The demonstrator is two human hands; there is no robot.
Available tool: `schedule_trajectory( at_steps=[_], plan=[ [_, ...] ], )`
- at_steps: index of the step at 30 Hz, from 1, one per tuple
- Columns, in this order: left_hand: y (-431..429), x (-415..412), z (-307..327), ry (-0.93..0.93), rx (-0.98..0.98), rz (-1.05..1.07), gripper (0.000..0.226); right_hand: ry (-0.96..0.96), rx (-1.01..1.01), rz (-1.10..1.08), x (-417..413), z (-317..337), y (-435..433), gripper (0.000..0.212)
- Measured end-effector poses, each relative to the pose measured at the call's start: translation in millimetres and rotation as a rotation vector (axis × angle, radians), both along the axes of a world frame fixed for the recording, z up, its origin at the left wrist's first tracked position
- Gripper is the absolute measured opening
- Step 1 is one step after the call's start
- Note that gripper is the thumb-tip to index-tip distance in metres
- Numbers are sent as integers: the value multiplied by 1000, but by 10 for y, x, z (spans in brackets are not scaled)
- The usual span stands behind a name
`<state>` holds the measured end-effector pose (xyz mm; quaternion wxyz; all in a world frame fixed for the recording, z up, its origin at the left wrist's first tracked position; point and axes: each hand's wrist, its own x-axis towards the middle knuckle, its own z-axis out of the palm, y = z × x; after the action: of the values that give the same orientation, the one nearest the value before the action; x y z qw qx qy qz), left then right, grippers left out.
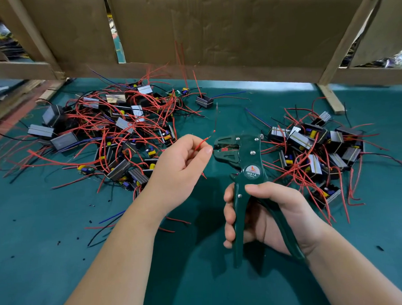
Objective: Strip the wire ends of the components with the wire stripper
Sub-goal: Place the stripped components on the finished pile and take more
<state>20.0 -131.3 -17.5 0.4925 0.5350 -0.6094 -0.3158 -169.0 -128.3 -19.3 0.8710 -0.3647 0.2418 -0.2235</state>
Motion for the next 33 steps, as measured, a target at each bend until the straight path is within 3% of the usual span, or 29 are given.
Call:
schedule_trajectory(
  at_steps=[16,19,22,27,33],
  plan=[
    [10,19,16,-14,-40,-15,17,24,-48,9,-20,-5,2,35],
    [14,14,-9,-49,-42,-14,8,74,-57,-51,8,-2,27,28],
    [11,38,-26,36,11,-3,12,160,-71,-151,85,-3,89,33],
    [-27,92,-125,-318,-8,64,29,337,-63,-346,167,-44,64,48],
    [-26,57,-112,-396,-2,63,36,263,-40,-243,80,-60,14,45]
  ],
)
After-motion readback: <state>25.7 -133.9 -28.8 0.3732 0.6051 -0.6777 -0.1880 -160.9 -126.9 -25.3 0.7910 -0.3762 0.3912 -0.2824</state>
